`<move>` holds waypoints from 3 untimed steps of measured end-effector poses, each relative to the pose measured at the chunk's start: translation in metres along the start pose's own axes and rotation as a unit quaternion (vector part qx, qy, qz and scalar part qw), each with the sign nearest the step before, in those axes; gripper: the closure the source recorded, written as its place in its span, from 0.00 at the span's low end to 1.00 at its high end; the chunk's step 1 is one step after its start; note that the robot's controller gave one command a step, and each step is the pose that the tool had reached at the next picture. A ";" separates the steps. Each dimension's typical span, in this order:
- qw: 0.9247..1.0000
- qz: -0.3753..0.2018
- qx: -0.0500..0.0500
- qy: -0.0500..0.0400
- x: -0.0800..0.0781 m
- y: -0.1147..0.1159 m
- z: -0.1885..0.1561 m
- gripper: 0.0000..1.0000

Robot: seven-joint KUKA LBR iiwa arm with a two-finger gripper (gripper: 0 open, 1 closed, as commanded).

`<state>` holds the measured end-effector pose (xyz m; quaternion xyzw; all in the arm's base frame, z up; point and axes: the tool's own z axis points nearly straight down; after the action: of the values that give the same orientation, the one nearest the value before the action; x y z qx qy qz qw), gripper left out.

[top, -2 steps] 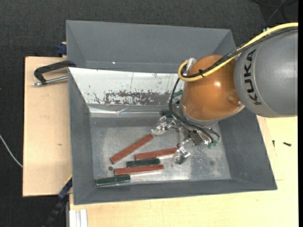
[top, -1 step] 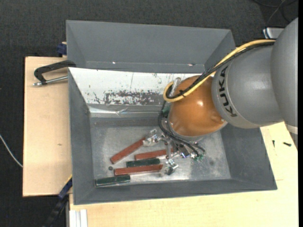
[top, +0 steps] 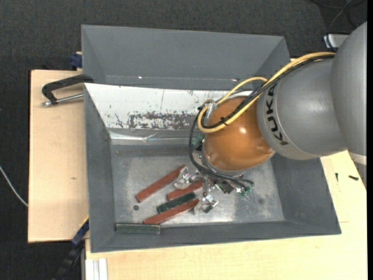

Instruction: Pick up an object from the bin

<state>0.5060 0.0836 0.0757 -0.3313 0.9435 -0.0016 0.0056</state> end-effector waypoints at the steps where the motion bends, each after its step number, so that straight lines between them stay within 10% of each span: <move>1: 1.000 0.000 0.000 0.000 0.000 0.000 0.000 1.00; 3: 1.000 0.001 -0.003 0.002 0.001 0.001 -0.011 1.00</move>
Offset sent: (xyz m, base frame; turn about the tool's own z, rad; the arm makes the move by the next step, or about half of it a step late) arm 0.0001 0.0000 0.0273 0.0000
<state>0.5045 0.0842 0.0862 -0.3307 0.9437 0.0002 0.0030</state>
